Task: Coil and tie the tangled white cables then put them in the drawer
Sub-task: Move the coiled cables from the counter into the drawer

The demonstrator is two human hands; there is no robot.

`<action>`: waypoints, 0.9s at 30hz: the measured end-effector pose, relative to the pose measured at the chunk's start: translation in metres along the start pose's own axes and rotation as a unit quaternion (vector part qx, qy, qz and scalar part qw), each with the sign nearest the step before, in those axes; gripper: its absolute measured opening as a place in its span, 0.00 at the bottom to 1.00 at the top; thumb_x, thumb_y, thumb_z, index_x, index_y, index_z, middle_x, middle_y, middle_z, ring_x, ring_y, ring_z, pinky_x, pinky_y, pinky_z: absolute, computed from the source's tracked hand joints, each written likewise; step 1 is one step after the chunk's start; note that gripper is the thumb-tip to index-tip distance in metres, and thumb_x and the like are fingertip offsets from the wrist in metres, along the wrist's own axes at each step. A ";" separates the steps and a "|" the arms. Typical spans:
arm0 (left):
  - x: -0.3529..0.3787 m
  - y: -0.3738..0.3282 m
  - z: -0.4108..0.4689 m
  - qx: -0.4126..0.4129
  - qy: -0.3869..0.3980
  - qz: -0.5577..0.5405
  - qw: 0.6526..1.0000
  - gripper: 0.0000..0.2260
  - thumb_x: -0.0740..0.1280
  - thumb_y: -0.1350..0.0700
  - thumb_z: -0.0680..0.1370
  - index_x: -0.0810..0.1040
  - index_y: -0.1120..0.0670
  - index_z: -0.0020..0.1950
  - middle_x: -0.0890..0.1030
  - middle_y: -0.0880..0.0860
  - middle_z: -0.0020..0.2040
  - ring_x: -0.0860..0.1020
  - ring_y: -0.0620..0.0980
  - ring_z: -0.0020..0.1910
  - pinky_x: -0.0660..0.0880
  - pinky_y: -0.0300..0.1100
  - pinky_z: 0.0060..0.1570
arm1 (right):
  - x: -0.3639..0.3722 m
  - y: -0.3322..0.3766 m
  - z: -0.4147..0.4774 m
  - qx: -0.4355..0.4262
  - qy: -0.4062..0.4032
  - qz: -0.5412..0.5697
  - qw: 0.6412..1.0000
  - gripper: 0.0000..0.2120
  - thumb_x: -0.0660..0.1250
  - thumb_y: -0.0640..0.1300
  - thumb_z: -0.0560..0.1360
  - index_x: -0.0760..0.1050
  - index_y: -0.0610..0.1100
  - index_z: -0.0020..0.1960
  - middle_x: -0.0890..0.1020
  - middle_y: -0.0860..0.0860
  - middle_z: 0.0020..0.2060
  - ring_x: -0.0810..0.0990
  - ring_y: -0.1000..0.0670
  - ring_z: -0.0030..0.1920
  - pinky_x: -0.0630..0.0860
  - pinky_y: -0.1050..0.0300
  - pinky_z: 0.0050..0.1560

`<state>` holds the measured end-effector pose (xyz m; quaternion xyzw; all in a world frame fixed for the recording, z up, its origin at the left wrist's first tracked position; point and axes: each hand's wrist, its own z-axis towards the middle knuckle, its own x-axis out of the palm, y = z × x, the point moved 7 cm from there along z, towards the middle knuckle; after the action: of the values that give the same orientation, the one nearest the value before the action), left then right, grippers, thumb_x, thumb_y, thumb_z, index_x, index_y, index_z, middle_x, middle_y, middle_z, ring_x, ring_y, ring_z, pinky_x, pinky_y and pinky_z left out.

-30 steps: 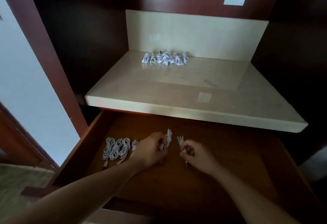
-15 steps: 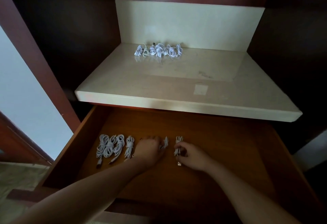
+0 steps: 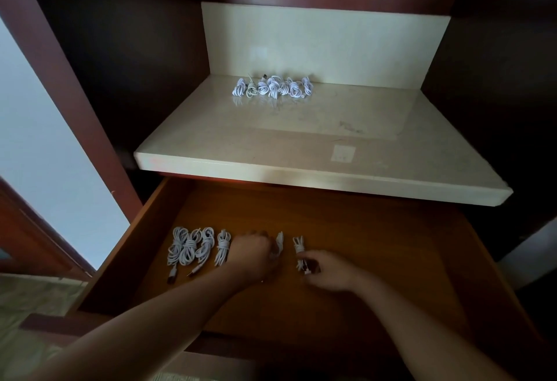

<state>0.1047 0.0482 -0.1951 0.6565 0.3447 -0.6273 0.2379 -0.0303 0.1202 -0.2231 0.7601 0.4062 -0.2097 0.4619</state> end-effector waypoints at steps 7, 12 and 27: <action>0.002 -0.003 -0.001 0.019 0.002 0.001 1.000 0.13 0.60 0.48 0.81 0.78 0.51 0.61 0.78 0.52 0.58 0.77 0.52 0.53 0.75 0.45 0.52 | 0.002 0.002 -0.002 -0.015 0.013 -0.016 1.000 0.30 0.66 0.48 0.79 0.59 0.53 0.77 0.62 0.48 0.76 0.70 0.49 0.65 0.70 0.64 0.57; -0.007 0.000 0.000 0.015 -0.011 -0.041 0.999 0.15 0.62 0.49 0.80 0.76 0.49 0.66 0.79 0.51 0.59 0.78 0.51 0.54 0.77 0.45 0.50 | -0.016 0.005 -0.008 -0.003 -0.073 -0.043 0.996 0.24 0.64 0.48 0.80 0.65 0.54 0.74 0.68 0.50 0.72 0.75 0.51 0.60 0.75 0.59 0.56; -0.134 0.019 -0.007 0.028 -0.229 -0.136 0.964 0.08 0.64 0.49 0.78 0.82 0.46 0.51 0.81 0.42 0.46 0.78 0.42 0.43 0.75 0.39 0.40 | -0.129 0.108 -0.070 -0.142 -0.313 -0.056 0.937 0.09 0.65 0.47 0.79 0.80 0.54 0.58 0.74 0.64 0.36 0.73 0.61 0.33 0.64 0.67 0.35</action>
<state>0.1272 0.0207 -0.0644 0.4489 0.3499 -0.7964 0.2046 -0.0216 0.1002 -0.0425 0.5584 0.3082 -0.4027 0.6565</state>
